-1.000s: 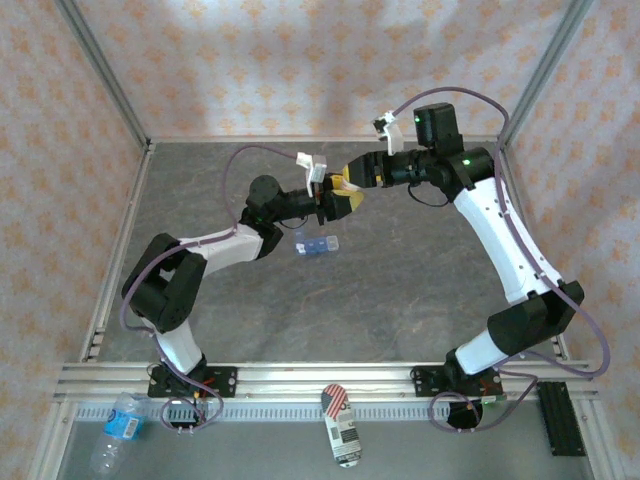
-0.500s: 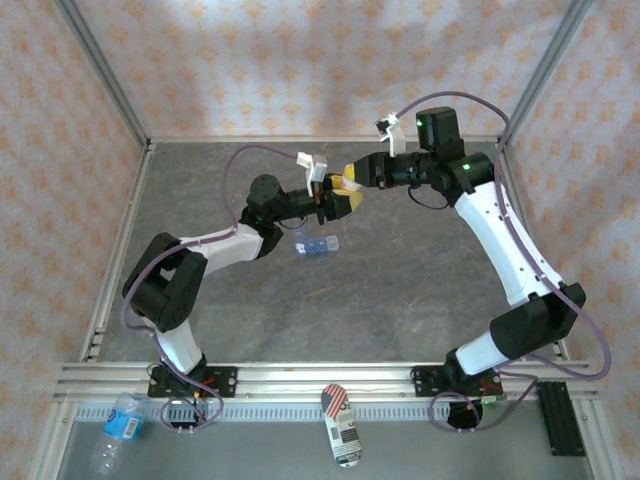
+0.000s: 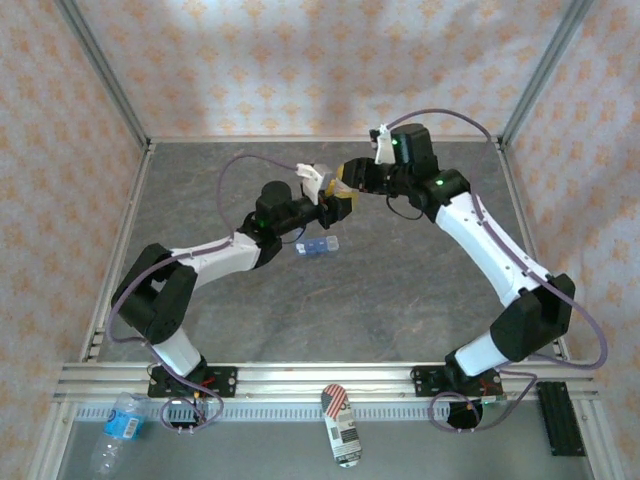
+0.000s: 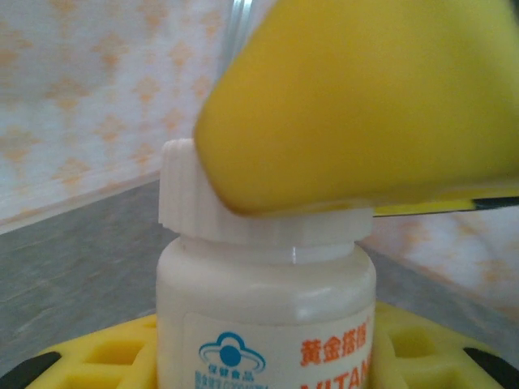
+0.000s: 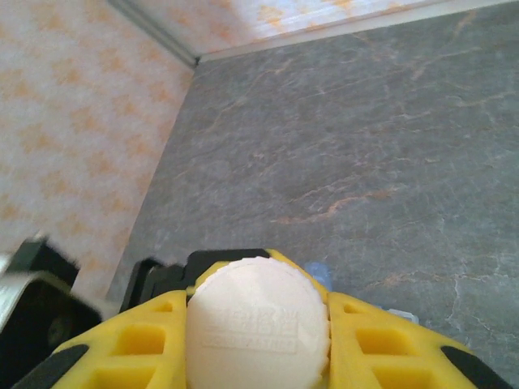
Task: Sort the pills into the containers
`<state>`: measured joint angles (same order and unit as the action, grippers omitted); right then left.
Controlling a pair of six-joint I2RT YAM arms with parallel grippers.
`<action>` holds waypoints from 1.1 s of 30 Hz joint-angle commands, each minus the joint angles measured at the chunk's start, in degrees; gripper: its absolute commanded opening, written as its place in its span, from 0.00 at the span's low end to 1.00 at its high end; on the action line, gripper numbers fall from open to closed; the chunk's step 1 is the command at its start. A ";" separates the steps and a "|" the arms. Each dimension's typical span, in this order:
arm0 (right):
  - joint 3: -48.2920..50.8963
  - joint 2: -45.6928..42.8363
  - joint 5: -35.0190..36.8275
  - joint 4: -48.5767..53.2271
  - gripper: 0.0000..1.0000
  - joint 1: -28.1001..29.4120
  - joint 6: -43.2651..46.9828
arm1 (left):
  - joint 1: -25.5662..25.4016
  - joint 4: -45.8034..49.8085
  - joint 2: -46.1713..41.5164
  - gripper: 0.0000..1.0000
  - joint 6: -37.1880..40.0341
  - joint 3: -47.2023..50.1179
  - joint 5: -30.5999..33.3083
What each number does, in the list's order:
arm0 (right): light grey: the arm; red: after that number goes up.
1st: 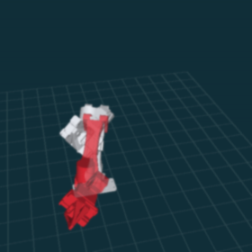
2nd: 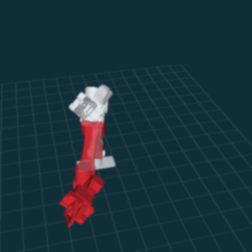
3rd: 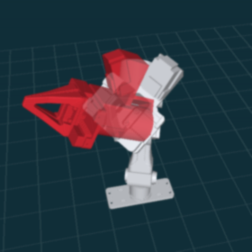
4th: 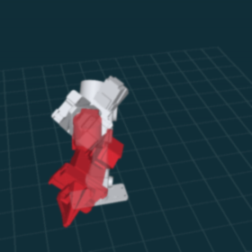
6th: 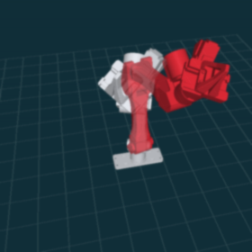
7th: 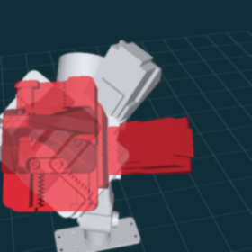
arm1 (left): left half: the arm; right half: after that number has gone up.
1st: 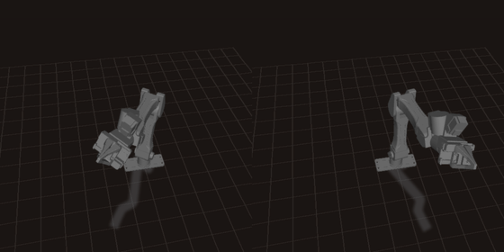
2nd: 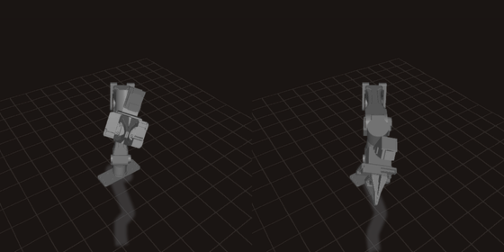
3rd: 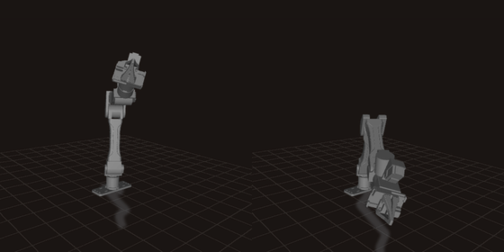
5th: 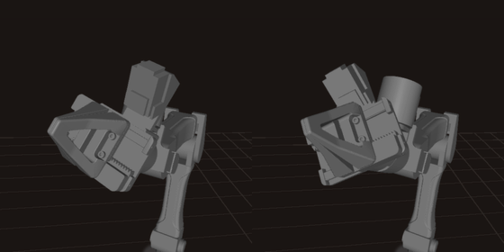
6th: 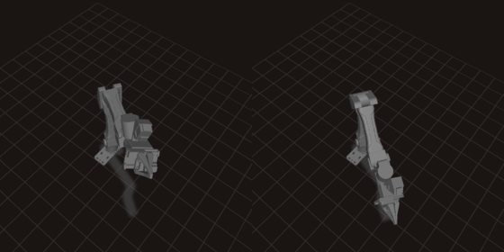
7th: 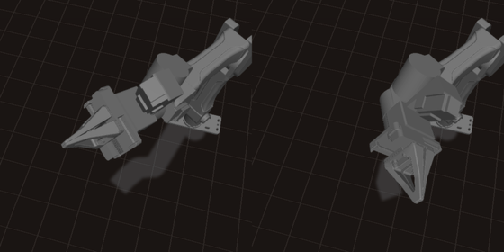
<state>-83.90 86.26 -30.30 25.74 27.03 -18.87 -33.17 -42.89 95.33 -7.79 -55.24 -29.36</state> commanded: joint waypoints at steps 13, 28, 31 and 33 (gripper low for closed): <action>-2.01 3.44 3.25 -1.67 0.43 2.17 -9.59 | -5.98 -10.41 -0.50 0.00 6.70 -0.27 14.52; -3.76 -8.62 -12.92 6.16 0.84 -5.73 8.09 | 4.01 -19.65 0.36 0.00 -10.00 0.92 -13.88; -7.80 -6.92 -15.48 11.18 0.81 -5.76 13.50 | 4.90 -23.28 1.62 0.00 -14.91 0.01 -19.36; -10.84 -5.19 -15.75 14.14 0.79 -5.74 15.94 | 5.05 -23.66 2.67 0.00 -17.87 -1.87 -23.58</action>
<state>-91.00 78.94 -42.78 33.61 21.69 -10.07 -28.34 -59.94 96.29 -18.68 -54.15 -42.46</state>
